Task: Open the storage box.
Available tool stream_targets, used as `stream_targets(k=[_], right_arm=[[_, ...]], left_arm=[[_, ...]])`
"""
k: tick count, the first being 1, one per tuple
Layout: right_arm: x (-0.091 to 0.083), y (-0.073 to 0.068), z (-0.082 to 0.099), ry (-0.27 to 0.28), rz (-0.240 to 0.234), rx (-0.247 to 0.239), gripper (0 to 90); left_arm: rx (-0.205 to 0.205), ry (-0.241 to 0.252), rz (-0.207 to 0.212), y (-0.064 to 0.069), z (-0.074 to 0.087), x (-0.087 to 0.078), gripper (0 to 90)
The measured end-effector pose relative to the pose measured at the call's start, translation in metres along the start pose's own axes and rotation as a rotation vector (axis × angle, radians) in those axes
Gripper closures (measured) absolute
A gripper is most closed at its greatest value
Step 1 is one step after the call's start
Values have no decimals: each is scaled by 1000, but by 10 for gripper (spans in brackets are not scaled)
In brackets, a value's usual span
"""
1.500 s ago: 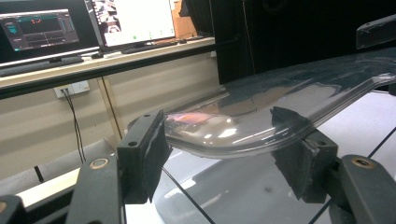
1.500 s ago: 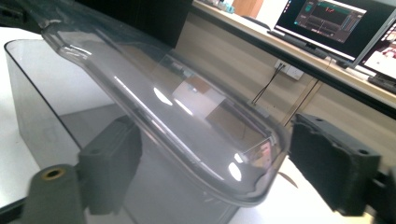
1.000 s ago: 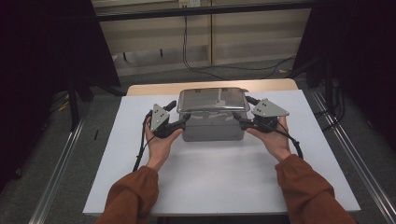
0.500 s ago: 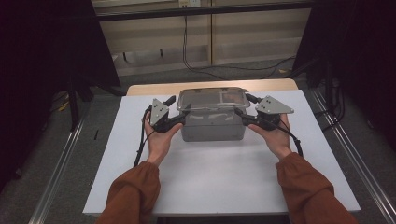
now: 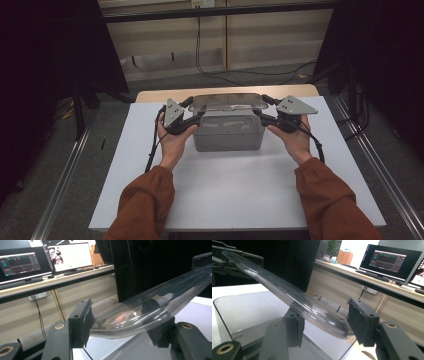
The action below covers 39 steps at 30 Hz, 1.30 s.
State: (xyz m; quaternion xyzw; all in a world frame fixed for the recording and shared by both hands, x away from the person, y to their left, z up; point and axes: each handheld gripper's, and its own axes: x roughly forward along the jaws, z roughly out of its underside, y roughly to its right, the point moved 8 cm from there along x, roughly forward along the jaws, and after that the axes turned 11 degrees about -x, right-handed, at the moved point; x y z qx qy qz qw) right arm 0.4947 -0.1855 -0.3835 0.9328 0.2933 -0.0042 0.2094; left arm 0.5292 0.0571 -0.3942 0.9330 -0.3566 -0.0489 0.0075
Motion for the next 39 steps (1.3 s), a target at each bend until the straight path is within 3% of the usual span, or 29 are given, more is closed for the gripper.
stream_targets(k=[22, 39], right_arm=[[6, 8, -6, 27, 5, 20, 515], [12, 17, -1, -3, 6, 7, 523]], left_arm=[[-7, 10, -5, -14, -4, 3, 532], [-14, 9, -10, -18, -8, 6, 553]])
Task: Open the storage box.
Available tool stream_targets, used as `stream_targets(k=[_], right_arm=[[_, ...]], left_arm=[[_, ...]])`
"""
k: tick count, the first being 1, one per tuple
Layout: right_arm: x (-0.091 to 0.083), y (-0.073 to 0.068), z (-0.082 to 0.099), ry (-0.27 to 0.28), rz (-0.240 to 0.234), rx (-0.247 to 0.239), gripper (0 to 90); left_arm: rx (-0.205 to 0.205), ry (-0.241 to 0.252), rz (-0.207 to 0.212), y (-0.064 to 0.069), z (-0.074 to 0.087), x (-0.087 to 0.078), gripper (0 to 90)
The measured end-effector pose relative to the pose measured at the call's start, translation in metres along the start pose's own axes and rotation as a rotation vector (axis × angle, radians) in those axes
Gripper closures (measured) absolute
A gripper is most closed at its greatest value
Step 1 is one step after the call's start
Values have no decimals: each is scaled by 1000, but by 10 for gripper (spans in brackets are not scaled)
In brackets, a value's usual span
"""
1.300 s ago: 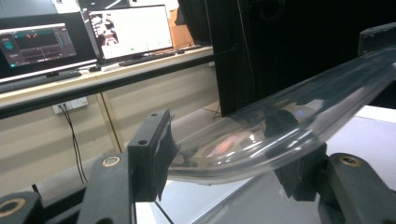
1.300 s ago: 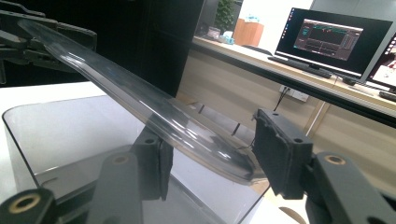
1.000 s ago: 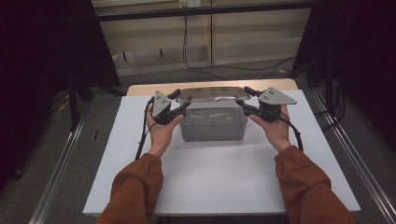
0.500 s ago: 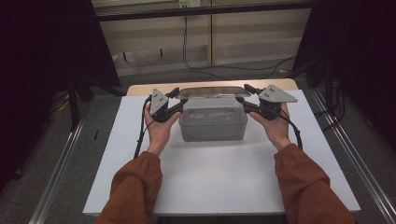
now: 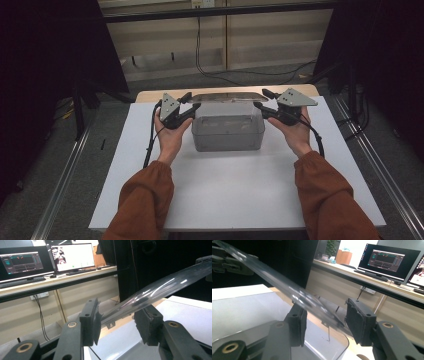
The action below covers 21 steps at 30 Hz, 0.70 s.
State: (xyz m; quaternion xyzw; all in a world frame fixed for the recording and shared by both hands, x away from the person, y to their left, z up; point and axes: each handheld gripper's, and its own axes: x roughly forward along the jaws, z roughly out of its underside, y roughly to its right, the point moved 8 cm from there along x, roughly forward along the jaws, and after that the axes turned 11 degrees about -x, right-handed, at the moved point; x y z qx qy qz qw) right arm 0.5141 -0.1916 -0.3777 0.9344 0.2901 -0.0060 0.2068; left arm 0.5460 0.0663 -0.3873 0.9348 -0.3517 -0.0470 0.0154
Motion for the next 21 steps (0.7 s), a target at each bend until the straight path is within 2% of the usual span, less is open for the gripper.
stream_targets(k=[3, 5, 7, 9, 11, 16, 21], right_arm=[[2, 2, 3, -9, 5, 4, 532], [3, 4, 5, -27, 22, -14, 539], [4, 4, 5, -11, 15, 12, 549], [5, 4, 6, -15, 21, 7, 558], [6, 4, 5, -1, 16, 24, 570], [7, 6, 3, 3, 24, 20, 597], [8, 8, 4, 7, 30, 23, 617]], left_arm=[[-2, 1, -1, 0, -1, 1, 558], [1, 2, -1, 0, -1, 1, 559], [6, 0, -4, -1, -1, 1, 563], [5, -2, -3, -1, -1, 2, 566], [10, -3, -4, -1, -2, 2, 568], [2, 5, -4, -2, -3, 3, 578], [11, -4, -6, -4, -3, 2, 583]])
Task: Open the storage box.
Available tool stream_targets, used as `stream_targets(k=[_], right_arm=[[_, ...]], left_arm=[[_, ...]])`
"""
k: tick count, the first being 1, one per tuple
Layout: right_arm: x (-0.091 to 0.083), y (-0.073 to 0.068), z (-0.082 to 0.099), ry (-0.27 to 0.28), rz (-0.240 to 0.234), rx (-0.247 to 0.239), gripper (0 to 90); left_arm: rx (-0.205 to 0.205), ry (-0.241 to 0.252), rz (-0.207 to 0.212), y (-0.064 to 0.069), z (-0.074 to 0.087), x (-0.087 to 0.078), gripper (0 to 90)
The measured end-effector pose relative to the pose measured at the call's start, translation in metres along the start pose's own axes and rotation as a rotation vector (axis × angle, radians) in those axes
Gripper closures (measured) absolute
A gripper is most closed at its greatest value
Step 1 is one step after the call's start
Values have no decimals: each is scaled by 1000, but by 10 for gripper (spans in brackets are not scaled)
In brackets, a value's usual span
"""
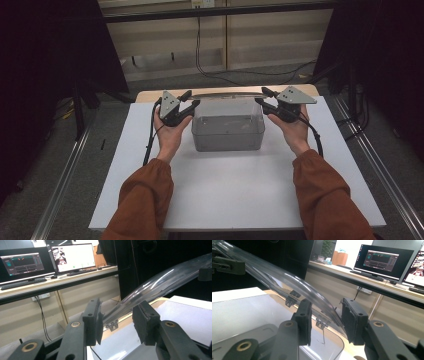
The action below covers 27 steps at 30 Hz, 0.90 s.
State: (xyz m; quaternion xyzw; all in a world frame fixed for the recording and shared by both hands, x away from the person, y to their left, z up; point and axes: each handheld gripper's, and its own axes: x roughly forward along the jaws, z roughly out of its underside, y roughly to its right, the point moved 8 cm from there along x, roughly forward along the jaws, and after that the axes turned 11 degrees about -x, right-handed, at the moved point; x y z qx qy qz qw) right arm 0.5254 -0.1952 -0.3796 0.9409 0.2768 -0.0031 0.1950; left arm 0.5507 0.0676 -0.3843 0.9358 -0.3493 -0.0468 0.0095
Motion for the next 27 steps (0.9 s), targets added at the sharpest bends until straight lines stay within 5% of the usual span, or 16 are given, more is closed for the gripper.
stream_targets(k=[27], right_arm=[[7, 9, -7, 22, 29, 2, 652]], left_arm=[[9, -5, -42, -15, 0, 13, 641]])
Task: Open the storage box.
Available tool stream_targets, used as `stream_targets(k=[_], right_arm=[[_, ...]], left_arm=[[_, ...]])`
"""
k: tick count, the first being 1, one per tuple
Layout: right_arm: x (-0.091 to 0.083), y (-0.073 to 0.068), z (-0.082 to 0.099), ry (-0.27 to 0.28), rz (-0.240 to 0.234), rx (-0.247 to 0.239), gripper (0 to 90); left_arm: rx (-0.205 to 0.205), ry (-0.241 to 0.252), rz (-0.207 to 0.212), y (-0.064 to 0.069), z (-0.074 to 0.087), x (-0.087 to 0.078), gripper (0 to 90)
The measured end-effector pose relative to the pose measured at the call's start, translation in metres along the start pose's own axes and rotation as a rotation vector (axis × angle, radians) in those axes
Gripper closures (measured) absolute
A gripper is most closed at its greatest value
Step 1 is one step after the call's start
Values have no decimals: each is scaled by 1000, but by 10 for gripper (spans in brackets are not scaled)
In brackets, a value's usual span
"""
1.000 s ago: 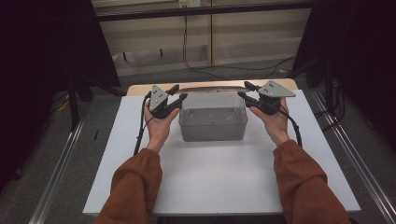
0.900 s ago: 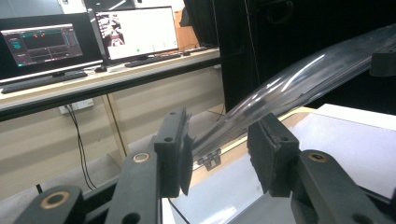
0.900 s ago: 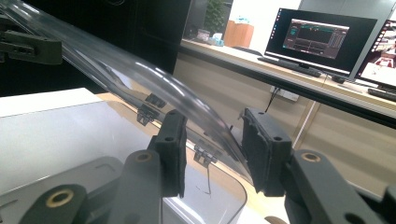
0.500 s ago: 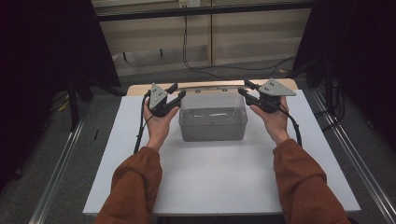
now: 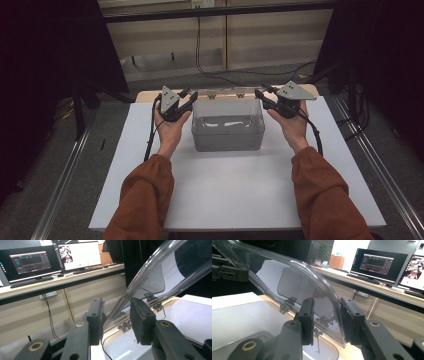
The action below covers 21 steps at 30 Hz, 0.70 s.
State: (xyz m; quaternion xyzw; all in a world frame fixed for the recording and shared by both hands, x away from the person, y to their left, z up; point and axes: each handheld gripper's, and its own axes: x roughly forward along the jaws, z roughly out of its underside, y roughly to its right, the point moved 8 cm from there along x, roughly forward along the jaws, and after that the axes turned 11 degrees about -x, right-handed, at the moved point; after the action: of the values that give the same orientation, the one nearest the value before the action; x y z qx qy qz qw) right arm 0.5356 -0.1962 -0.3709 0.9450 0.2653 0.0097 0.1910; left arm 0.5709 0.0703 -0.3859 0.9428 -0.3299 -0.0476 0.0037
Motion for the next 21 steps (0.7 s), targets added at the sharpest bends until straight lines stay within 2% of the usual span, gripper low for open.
stream_targets(k=[3, 7, 14, 16, 21], right_arm=[[1, 1, 0, 3, 0, 11, 652], [1, 3, 2, 4, 3, 20, 664], [4, 7, 8, -12, 11, 20, 664], [5, 8, 10, -16, 11, 18, 671], [9, 12, 14, -18, 27, 35, 677]], left_arm=[[10, -4, 4, 0, -1, 1, 652], [-11, -6, 6, -1, -2, 3, 643], [3, -2, 18, 3, -4, 4, 633], [26, -6, 17, 5, -6, 5, 632], [17, -10, 12, 0, -6, 9, 637]])
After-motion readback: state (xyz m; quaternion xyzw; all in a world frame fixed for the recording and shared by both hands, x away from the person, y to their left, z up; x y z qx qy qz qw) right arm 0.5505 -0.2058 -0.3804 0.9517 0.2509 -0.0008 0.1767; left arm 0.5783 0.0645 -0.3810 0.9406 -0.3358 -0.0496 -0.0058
